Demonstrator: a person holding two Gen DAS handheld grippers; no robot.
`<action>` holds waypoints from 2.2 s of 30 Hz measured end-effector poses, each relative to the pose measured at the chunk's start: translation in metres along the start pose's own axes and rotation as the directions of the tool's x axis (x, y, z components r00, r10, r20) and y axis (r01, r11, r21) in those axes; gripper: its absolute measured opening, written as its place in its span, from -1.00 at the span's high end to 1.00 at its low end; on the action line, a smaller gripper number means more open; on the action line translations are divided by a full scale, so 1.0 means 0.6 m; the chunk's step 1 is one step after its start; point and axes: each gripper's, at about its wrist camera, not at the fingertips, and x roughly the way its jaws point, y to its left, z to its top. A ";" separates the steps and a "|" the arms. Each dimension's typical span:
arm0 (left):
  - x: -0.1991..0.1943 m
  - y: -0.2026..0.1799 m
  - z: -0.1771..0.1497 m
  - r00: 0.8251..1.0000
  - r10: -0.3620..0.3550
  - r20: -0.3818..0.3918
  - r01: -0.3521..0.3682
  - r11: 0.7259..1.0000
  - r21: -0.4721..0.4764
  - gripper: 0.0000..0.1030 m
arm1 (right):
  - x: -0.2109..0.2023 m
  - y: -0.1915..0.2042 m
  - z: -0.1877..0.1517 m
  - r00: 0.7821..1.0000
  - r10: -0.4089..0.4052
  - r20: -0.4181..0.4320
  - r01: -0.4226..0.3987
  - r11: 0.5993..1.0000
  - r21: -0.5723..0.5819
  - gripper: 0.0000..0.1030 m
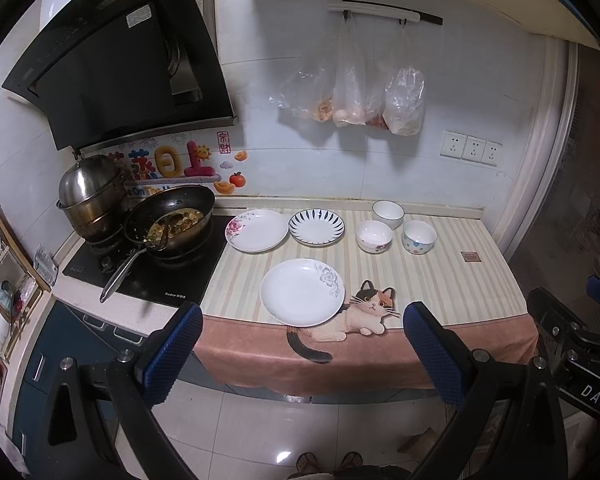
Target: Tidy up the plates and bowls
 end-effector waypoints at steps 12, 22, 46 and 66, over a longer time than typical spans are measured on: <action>0.001 0.001 -0.002 1.000 -0.002 -0.003 0.002 1.000 -0.003 -1.00 | 0.007 0.009 -0.002 1.000 -0.003 -0.002 0.003 1.000 -0.003 -1.00; 0.005 0.003 -0.004 1.000 -0.002 -0.008 0.002 1.000 -0.002 -1.00 | 0.017 0.014 -0.001 1.000 0.000 -0.010 0.000 1.000 -0.004 -1.00; 0.367 0.075 0.019 0.971 0.085 -0.225 -0.102 0.993 -0.065 -1.00 | 0.445 0.006 -0.024 0.904 0.251 -0.347 -0.205 0.965 0.164 -1.00; 0.840 0.131 -0.088 0.730 -0.057 -0.681 -0.085 0.981 -0.174 -0.18 | 1.020 0.158 -0.088 0.568 0.445 -0.693 -0.395 0.886 0.244 -0.04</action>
